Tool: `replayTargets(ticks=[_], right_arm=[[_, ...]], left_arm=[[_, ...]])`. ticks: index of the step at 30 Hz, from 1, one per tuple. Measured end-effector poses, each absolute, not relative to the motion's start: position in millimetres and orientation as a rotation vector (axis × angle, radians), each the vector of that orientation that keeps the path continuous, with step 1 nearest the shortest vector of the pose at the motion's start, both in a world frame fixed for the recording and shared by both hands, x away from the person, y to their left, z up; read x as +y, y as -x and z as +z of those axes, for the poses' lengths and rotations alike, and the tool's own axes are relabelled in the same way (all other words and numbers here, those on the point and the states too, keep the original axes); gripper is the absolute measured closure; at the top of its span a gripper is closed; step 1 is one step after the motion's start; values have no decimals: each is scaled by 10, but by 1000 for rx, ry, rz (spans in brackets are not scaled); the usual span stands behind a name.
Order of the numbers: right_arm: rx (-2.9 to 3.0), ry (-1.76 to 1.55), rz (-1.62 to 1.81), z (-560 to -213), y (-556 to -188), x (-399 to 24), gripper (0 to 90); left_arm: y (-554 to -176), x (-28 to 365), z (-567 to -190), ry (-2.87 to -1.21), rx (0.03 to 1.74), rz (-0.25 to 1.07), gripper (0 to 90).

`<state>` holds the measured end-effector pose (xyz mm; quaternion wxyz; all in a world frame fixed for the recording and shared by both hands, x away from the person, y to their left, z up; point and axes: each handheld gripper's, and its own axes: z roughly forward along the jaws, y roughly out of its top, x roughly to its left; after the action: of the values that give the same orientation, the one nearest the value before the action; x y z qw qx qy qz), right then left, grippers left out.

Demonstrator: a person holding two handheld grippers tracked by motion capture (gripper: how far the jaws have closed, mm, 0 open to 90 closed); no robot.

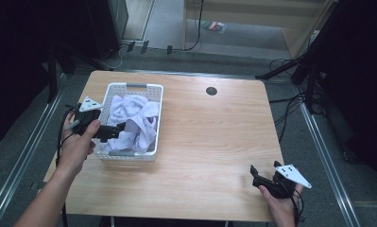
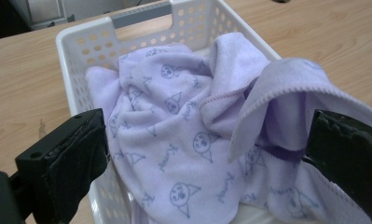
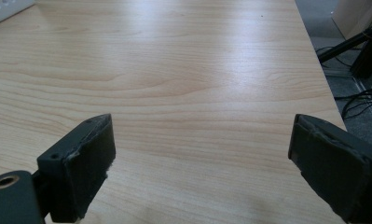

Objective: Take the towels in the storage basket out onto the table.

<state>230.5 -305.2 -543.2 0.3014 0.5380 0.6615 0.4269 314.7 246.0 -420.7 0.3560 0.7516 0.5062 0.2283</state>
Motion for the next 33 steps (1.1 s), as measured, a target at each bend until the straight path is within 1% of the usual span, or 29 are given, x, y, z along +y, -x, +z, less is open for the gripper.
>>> replayTargets(ticks=[7, 11, 16, 18, 24, 27, 29, 33], right_arm=[[1753, -1435, 1118, -5435, -2314, -3050, 70], [1754, -1441, 1111, -5437, -2320, -3047, 69], [1755, -1446, 1108, -5437, -2324, -3047, 68], [1755, -1446, 1105, -5439, -2326, -3044, 68], [1755, -1448, 1100, -5440, -2329, -3041, 67], [1756, -1448, 1099, -5440, -2330, -3041, 66], [1756, -1448, 1100, -5440, -2330, -3041, 66], [1755, -1450, 1098, -5441, -2334, -3041, 64]], left_arm=[[-3412, 2268, -4203, -2007, 1329, 505, 0], [-3626, 2145, -4285, -2050, 1393, 484, 0], [-3772, 2122, -4386, -2048, 1465, 446, 0], [-3889, 2140, -4505, -2075, 1535, 409, 0], [-4034, 2093, -4687, -2141, 1617, 395, 0], [-4075, 2085, -4743, -2132, 1659, 370, 0], [-4125, 2087, -4834, -2156, 1697, 358, 0], [-4154, 2084, -4919, -2159, 1723, 354, 0]])
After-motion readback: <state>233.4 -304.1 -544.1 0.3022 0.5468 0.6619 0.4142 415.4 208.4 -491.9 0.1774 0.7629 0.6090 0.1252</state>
